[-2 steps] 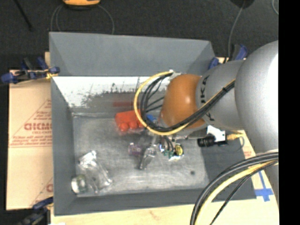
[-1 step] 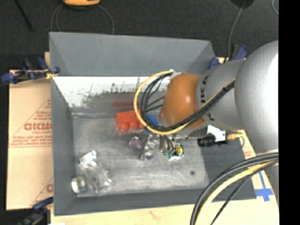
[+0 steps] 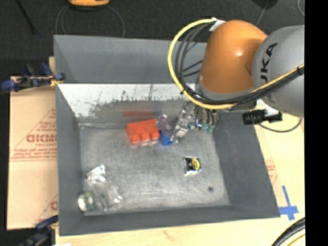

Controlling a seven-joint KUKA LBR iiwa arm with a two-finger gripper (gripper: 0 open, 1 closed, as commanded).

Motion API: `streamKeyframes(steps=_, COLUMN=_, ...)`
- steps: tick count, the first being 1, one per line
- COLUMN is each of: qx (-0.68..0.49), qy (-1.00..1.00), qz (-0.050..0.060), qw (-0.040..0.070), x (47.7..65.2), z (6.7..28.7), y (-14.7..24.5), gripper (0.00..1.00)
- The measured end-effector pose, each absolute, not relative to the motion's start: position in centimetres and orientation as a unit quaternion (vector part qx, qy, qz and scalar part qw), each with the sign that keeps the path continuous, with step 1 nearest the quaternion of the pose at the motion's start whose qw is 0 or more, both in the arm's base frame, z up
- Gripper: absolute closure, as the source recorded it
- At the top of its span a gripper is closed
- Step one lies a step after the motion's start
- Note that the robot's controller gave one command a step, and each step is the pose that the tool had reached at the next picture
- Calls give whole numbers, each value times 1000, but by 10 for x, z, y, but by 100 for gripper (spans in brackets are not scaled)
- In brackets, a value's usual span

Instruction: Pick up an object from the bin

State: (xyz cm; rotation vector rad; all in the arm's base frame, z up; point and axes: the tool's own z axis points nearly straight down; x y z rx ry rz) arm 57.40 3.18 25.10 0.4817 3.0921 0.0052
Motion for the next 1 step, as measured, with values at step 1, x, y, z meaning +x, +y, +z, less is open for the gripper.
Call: streamKeyframes(steps=1, qx=312, qy=950, qz=1, qw=-1, x=572, z=141, y=85, gripper=100)
